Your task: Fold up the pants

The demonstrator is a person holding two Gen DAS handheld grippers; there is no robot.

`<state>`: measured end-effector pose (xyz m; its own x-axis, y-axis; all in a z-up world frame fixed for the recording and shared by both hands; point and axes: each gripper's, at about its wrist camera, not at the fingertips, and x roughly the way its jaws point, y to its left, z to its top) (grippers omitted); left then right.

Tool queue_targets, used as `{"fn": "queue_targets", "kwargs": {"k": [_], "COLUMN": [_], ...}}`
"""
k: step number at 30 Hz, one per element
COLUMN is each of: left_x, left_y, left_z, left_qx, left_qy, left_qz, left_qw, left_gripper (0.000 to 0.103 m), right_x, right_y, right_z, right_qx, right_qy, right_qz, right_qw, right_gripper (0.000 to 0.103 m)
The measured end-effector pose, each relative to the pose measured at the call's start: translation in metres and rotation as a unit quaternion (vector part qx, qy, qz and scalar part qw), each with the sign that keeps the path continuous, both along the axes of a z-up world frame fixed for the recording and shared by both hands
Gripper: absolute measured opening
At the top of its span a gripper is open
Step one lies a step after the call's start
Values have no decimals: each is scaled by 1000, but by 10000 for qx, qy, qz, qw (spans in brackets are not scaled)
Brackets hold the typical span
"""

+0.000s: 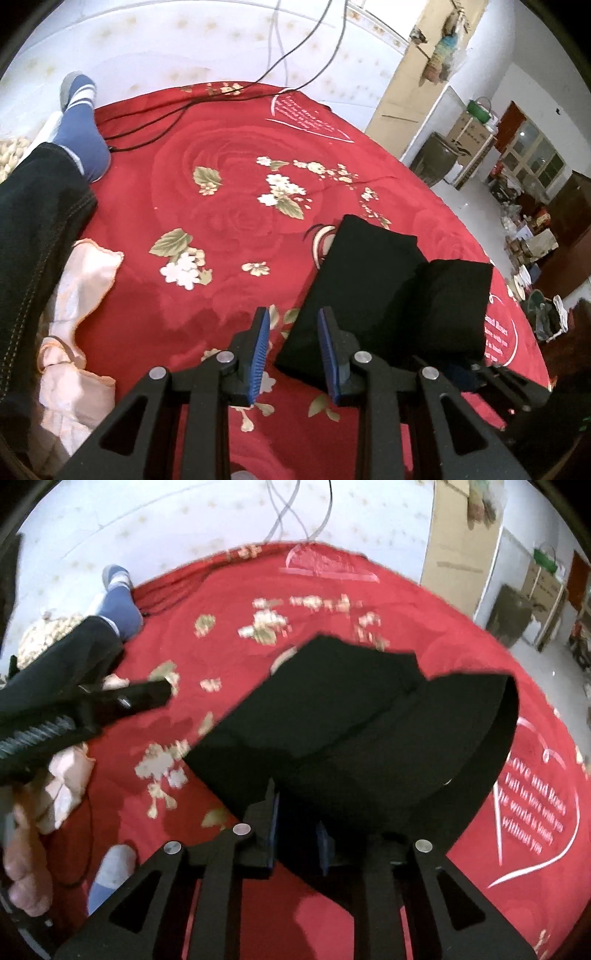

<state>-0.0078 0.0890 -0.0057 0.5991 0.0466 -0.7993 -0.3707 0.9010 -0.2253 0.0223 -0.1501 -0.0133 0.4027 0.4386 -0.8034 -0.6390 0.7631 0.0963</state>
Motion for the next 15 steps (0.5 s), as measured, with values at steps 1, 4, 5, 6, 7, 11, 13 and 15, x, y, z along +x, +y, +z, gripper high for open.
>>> {"fn": "queue_targets", "kwargs": {"k": [1, 4, 5, 6, 7, 11, 13, 15], "left_x": [0, 0, 0, -1, 0, 1, 0, 0], "left_y": [2, 5, 4, 4, 3, 2, 3, 2], "left_z": [-1, -4, -5, -5, -5, -5, -5, -5], "left_qx": [-21, -72, -53, -46, -54, -62, -79, -96], "left_qy": [8, 59, 73, 79, 81, 64, 63, 56], "left_qz": [44, 68, 63, 50, 34, -16, -20, -28], "left_qw": [10000, 9999, 9999, 9999, 9999, 10000, 9999, 9999], "left_gripper": [29, 29, 29, 29, 29, 29, 29, 29], "right_x": [0, -6, -7, -6, -7, -5, -1, 9], "right_y": [2, 6, 2, -4, -8, -46, -68, -93], "right_z": [2, 11, 15, 18, 21, 32, 34, 31], "right_qx": [43, 231, 452, 720, 905, 1932, 2246, 2415], "right_qy": [-17, 21, 122, 283, 403, 974, 1105, 1098], "right_qz": [19, 303, 314, 326, 310, 148, -187, -829], "right_qw": [10000, 9993, 9984, 9965, 9946, 9762, 9680, 9606], "right_gripper": [22, 51, 51, 52, 54, 55, 58, 58]}}
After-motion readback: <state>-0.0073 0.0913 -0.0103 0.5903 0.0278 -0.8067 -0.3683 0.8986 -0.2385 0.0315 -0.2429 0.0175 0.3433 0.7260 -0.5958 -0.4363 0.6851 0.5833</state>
